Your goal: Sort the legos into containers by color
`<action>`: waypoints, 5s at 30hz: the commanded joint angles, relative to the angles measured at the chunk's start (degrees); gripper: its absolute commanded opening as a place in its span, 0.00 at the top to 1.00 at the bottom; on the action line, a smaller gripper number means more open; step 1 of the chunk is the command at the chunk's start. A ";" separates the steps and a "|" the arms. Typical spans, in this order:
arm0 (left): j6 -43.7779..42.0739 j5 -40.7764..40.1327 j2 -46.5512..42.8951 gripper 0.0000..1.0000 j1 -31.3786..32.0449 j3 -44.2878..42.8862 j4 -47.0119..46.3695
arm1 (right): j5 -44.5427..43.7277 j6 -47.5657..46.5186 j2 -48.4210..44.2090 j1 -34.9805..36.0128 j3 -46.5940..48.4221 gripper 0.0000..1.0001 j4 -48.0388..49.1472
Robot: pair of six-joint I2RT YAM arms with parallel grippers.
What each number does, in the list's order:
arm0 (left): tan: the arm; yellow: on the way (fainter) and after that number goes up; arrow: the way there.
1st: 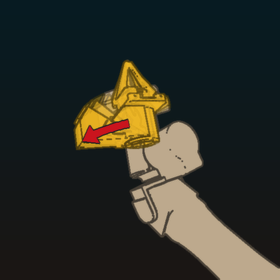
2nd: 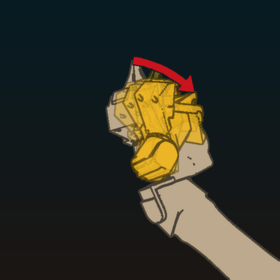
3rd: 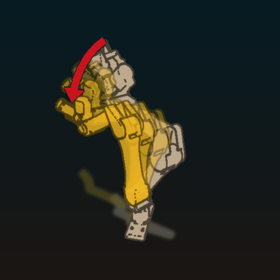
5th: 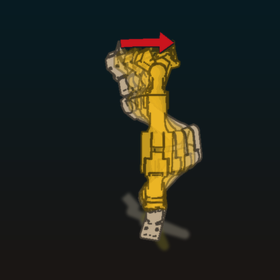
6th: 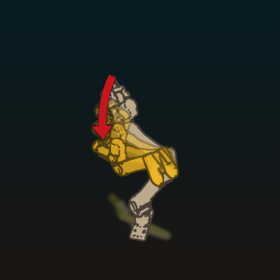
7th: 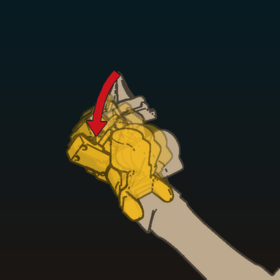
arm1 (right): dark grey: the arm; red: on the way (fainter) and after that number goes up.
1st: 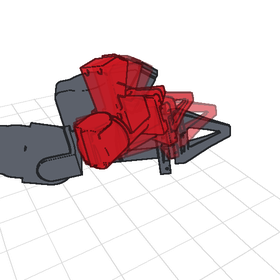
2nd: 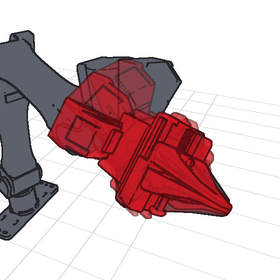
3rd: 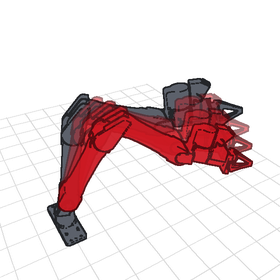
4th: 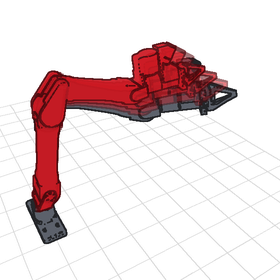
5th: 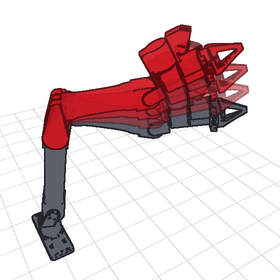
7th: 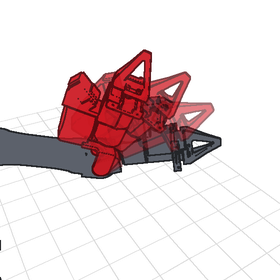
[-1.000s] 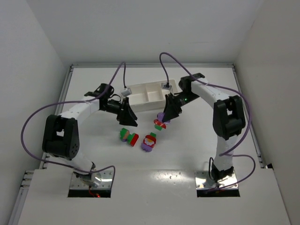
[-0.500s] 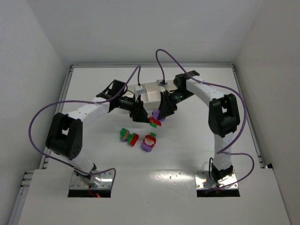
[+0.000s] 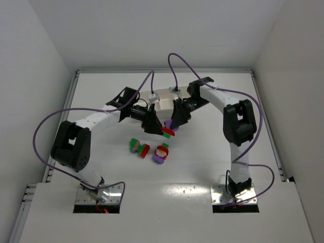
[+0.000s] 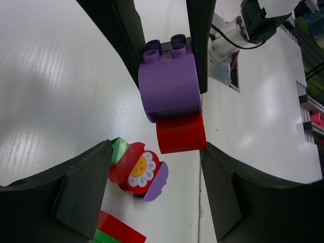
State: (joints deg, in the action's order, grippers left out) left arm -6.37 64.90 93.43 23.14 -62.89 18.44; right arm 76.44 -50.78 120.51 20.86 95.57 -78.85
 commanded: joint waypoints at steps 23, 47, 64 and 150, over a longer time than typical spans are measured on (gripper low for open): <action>0.31 9.54 0.53 0.31 2.44 -3.20 -5.78 | 5.38 -2.21 2.45 1.64 3.92 0.97 -1.75; -1.36 8.93 -0.26 0.85 3.50 0.93 -4.73 | 5.73 -2.21 0.86 -4.77 7.87 0.98 -1.75; -9.89 -8.03 -13.71 0.85 -0.37 8.14 0.81 | -39.60 46.56 -2.49 -8.65 4.67 0.98 52.41; 84.86 -7.69 1.49 1.00 -16.46 19.65 -100.79 | -8.59 124.44 -2.03 5.59 -24.47 0.46 146.70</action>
State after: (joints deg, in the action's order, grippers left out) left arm 80.27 57.39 97.17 5.69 -42.70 -73.45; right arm 68.38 73.69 118.63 25.89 68.93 63.55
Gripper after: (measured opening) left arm 0.424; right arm 0.575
